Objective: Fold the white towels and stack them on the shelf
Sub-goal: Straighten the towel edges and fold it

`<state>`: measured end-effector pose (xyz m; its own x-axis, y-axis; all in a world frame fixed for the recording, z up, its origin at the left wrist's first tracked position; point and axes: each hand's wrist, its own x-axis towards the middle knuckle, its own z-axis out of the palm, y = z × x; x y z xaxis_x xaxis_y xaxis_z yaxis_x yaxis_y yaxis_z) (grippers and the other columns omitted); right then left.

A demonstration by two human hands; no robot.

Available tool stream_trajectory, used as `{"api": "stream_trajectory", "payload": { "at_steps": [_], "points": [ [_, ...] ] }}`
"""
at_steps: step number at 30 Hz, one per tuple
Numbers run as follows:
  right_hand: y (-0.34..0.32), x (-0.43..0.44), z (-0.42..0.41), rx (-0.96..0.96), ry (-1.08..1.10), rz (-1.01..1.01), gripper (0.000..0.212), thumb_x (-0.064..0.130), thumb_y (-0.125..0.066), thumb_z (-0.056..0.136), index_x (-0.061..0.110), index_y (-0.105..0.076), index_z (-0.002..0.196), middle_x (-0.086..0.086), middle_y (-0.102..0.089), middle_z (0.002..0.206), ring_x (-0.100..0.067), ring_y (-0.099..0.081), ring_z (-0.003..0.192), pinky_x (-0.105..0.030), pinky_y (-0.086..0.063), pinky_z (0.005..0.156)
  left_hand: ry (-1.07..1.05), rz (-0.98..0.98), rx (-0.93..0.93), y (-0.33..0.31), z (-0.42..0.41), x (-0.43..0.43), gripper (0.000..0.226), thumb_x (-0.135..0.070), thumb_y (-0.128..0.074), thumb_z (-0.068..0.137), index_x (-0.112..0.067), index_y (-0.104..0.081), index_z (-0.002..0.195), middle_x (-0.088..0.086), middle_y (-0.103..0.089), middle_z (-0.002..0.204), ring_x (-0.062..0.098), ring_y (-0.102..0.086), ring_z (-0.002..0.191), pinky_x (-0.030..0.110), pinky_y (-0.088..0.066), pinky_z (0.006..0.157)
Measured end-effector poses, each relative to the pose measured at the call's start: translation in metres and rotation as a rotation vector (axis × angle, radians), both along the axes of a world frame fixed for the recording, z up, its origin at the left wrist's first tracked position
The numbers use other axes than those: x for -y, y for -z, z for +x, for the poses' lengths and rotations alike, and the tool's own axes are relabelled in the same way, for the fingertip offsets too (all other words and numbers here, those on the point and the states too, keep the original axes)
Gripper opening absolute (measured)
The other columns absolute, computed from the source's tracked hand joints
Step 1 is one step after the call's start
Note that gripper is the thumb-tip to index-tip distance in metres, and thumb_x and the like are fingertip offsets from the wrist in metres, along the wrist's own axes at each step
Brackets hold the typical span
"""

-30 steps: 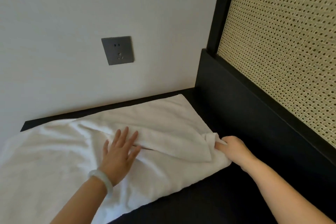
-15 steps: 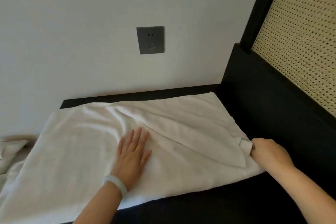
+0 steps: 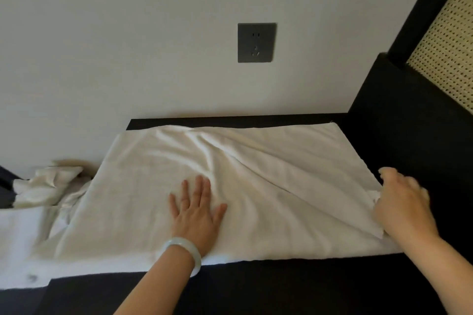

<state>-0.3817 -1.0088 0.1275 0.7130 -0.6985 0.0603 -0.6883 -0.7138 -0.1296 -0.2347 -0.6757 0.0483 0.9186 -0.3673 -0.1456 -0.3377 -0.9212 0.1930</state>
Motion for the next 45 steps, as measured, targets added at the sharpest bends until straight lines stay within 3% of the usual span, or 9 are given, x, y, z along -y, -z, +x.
{"api": "stream_trajectory", "payload": {
  "at_steps": [3, 8, 13, 17, 23, 27, 35, 40, 45],
  "points": [
    [0.006, -0.043, 0.025, 0.236, -0.291, 0.073, 0.057, 0.009, -0.054, 0.092, 0.010, -0.040, 0.148, -0.012, -0.045, 0.148, -0.032, -0.040, 0.137, -0.047, -0.025, 0.117, 0.056, 0.003, 0.010, -0.002, 0.010, 0.010, 0.078, -0.072, 0.013, 0.081, -0.032, 0.034, 0.144, -0.015, 0.038, 0.151, 0.018, 0.034, 0.142, 0.047, 0.023, 0.113],
    [0.059, -0.060, 0.040, -0.187, -0.587, 0.090, 0.065, 0.062, -0.010, 0.097, 0.045, 0.030, 0.146, 0.016, 0.030, 0.159, -0.008, 0.021, 0.149, -0.035, 0.019, 0.119, 0.102, 0.020, 0.020, 0.004, 0.025, 0.017, 0.077, -0.067, 0.021, 0.078, -0.031, 0.034, 0.145, -0.011, 0.036, 0.155, 0.015, 0.033, 0.142, 0.048, 0.016, 0.118],
    [0.049, -0.027, 0.062, -0.115, -0.469, 0.326, 0.065, 0.059, -0.036, 0.097, 0.037, -0.016, 0.155, 0.010, -0.026, 0.159, -0.014, -0.024, 0.144, -0.031, -0.015, 0.116, 0.087, 0.024, 0.030, 0.004, 0.022, 0.018, 0.075, -0.064, 0.022, 0.079, -0.029, 0.036, 0.144, -0.008, 0.040, 0.153, 0.015, 0.033, 0.143, 0.048, 0.014, 0.119],
    [0.009, 0.004, 0.087, -0.117, -0.388, 0.535, 0.015, 0.034, -0.067, 0.091, 0.029, -0.067, 0.105, 0.009, -0.063, 0.107, -0.015, -0.059, 0.103, -0.026, -0.046, 0.084, 0.050, 0.014, 0.038, 0.000, 0.021, 0.020, 0.079, -0.064, 0.018, 0.081, -0.023, 0.033, 0.147, -0.003, 0.037, 0.155, 0.015, 0.031, 0.144, 0.046, 0.014, 0.120],
    [-0.022, 0.051, 0.130, 0.138, -0.279, -0.069, 0.011, 0.021, -0.062, 0.094, 0.020, -0.058, 0.104, -0.004, -0.062, 0.104, -0.026, -0.052, 0.097, -0.040, -0.037, 0.086, 0.040, -0.007, 0.043, 0.001, 0.020, 0.021, 0.081, -0.066, 0.021, 0.079, -0.021, 0.034, 0.146, -0.003, 0.040, 0.153, 0.014, 0.034, 0.142, 0.040, 0.018, 0.119],
    [0.007, 0.047, 0.133, -0.143, -0.337, -0.292, 0.029, 0.018, -0.051, 0.098, 0.017, -0.049, 0.126, -0.005, -0.052, 0.130, -0.025, -0.046, 0.121, -0.036, -0.035, 0.102, 0.045, 0.005, 0.036, 0.002, 0.021, 0.020, 0.081, -0.066, 0.022, 0.078, -0.024, 0.035, 0.145, -0.004, 0.042, 0.152, 0.014, 0.036, 0.141, 0.040, 0.020, 0.118],
    [0.006, 0.044, 0.102, -0.233, -0.411, 0.201, 0.017, 0.028, -0.044, 0.102, 0.030, -0.060, 0.102, 0.007, -0.057, 0.104, -0.014, -0.054, 0.096, -0.026, -0.042, 0.079, 0.017, 0.065, -0.025, -0.003, 0.025, 0.028, 0.072, -0.064, 0.001, 0.093, -0.023, 0.035, 0.141, 0.000, 0.038, 0.154, 0.016, 0.034, 0.141, 0.046, 0.016, 0.119],
    [-0.004, 0.063, 0.106, -0.026, -0.185, 0.332, 0.016, 0.017, -0.061, 0.096, 0.028, -0.062, 0.108, 0.002, -0.060, 0.114, -0.011, -0.060, 0.091, -0.033, -0.054, 0.088, 0.191, -0.084, 0.053, -0.036, 0.048, 0.074, 0.064, -0.053, -0.010, 0.101, -0.022, 0.001, 0.156, -0.003, 0.013, 0.163, 0.013, 0.021, 0.146, 0.036, 0.012, 0.117],
    [-0.003, 0.074, 0.132, -0.384, -0.078, 0.090, 0.086, 0.048, -0.071, 0.084, 0.021, -0.027, 0.152, -0.008, -0.025, 0.155, -0.030, -0.037, 0.135, -0.041, -0.033, 0.111, 0.368, -0.149, 0.031, -0.064, 0.094, 0.134, 0.051, -0.041, -0.029, 0.105, -0.021, -0.030, 0.151, -0.001, -0.018, 0.162, 0.015, -0.011, 0.150, 0.031, -0.009, 0.121]
  ]
}}
